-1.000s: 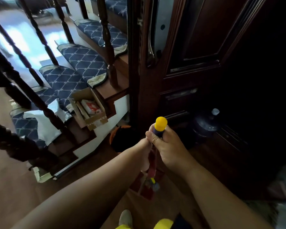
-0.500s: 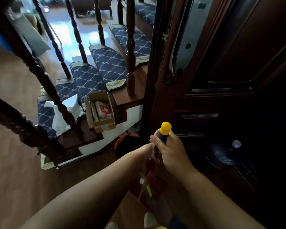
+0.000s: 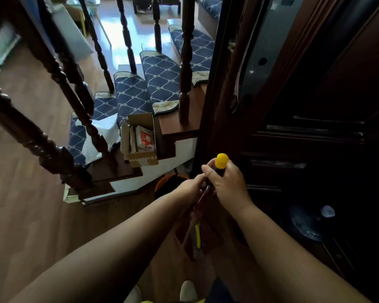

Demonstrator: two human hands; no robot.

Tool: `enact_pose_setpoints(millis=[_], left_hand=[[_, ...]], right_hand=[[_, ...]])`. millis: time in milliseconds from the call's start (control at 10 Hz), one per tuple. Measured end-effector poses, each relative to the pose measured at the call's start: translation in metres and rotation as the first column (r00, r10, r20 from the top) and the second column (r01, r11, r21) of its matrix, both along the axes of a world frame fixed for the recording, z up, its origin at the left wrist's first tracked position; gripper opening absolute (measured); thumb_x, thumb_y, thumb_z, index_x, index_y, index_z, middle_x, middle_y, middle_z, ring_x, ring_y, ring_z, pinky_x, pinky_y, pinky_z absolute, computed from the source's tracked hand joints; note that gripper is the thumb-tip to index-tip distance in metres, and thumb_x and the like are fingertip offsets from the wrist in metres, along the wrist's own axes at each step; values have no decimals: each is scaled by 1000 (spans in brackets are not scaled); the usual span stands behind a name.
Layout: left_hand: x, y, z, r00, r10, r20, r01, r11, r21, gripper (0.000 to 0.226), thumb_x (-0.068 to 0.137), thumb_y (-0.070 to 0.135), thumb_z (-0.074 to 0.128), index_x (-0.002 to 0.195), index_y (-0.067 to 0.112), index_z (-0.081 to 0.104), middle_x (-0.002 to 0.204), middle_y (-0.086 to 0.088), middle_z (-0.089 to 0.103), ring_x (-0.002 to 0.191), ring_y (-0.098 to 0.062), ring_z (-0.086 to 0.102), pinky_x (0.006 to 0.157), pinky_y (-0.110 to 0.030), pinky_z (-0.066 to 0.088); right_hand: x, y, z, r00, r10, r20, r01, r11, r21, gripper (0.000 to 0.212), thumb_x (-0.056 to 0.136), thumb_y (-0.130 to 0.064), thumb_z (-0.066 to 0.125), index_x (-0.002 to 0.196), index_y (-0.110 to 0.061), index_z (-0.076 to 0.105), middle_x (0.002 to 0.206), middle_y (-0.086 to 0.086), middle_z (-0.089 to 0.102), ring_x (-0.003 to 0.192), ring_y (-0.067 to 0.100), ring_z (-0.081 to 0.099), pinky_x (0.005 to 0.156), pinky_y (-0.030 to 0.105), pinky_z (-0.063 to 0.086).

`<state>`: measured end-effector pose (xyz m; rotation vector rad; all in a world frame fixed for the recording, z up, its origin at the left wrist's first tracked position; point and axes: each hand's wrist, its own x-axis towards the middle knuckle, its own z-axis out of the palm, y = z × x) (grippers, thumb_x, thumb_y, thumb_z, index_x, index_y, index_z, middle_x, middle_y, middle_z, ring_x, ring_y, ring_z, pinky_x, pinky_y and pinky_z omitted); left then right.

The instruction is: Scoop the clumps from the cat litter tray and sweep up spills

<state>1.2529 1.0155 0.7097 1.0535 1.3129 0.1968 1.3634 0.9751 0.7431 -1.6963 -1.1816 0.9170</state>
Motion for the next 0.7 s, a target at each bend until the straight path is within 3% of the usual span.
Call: enact_pose_setpoints(millis=[100,200,300,400,500,600,700], left_hand=[[5,5,9,995,87,53,-88,996,10,51,102,52,40,139,20,57,119,1,58,102,-14,54,66,-24,38],[15,9,18,992,97,82,-99,995,21,52,99,56,43,137,23,58,130,1,61,115,-18,57,95,-37,44],[28,12,27,985,94,141,-103,993,57,47,99,56,43,132,27,61,130,1,64,119,-20,59,108,-47,41],[40,13,40,955,189,228,-202,979,33,35,100,49,45,113,26,68,112,1,70,108,-18,64,108,-47,43],[50,16,46,922,258,289,-260,965,-33,36,100,47,47,108,19,68,108,-4,71,98,-20,66,100,-41,50],[54,13,58,903,315,293,-314,948,-50,39,101,46,47,114,14,66,100,-4,69,85,-18,64,78,-32,53],[53,15,68,852,413,323,-411,908,-78,38,103,41,46,113,10,65,94,-5,68,80,-17,62,68,-29,50]], right_hand=[[11,5,8,997,-70,13,69,994,80,13,92,-24,70,97,-16,61,87,0,66,75,3,65,65,18,53],[22,9,22,991,-121,58,110,981,162,16,92,-24,68,106,-19,61,94,-10,64,81,-7,62,63,7,48],[33,15,36,973,-123,196,90,982,167,13,94,-23,65,107,-20,62,92,-11,65,79,-2,63,63,9,49],[40,23,50,804,155,575,-76,984,-159,19,94,-27,61,113,-25,61,96,-4,66,86,14,66,71,31,56],[38,30,58,592,429,682,-86,875,-476,37,93,-22,63,129,-24,54,105,2,64,89,22,62,70,34,51],[33,35,63,530,465,709,-77,859,-506,37,94,-20,63,130,-22,55,94,1,58,82,21,58,65,33,47],[29,39,67,549,457,700,-129,873,-470,36,95,-21,62,130,-23,54,106,2,62,94,23,63,73,35,52]])
